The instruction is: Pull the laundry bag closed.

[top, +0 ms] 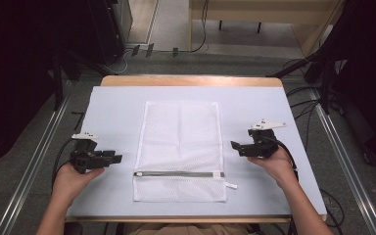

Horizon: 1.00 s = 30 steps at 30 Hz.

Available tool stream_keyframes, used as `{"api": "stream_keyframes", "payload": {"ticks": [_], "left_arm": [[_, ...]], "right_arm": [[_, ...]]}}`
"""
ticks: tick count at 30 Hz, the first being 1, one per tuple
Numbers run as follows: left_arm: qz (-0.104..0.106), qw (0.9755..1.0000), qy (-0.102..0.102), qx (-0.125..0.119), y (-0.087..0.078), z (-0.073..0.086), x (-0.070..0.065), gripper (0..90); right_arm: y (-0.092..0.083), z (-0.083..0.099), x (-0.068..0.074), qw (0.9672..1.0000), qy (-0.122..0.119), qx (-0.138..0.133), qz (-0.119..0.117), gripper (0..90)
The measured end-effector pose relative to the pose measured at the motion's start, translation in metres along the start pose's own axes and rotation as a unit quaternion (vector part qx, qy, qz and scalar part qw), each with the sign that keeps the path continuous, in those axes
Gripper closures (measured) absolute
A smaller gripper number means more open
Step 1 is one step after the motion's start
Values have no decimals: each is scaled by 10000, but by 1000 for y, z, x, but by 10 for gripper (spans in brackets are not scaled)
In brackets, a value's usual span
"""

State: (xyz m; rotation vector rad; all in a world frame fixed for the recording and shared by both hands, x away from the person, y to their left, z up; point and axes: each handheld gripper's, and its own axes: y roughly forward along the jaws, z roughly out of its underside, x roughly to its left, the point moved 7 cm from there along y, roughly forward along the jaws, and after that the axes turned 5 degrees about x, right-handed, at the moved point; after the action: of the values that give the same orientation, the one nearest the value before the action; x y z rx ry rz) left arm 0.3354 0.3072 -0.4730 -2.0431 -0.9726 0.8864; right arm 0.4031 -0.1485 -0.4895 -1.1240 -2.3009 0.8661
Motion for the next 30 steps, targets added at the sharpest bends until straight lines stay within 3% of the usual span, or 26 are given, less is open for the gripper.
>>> {"api": "stream_keyframes", "payload": {"ticks": [6, 11, 17, 18, 24, 30], "left_arm": [[-67, 9999, 93, 55, 2, 2, 3, 445], [-60, 9999, 80, 18, 3, 0, 5, 408], [80, 9999, -91, 52, 5, -1, 5, 448], [68, 10000, -10, 45, 5, -1, 5, 440], [71, 9999, 26, 95, 9, -1, 5, 429], [51, 9998, 38, 175, 12, -1, 5, 403]], "right_arm": [[1, 2, 2, 9999, -48, 96, 71, 207], [2, 4, 6, 9998, -78, 193, -49, 288], [3, 7, 9, 9994, -163, 289, -65, 336], [3, 8, 9, 9994, -156, 306, -105, 352], [3, 9, 9, 9989, -99, 390, -235, 381], [3, 12, 7, 9984, -185, 516, -156, 394]]}}
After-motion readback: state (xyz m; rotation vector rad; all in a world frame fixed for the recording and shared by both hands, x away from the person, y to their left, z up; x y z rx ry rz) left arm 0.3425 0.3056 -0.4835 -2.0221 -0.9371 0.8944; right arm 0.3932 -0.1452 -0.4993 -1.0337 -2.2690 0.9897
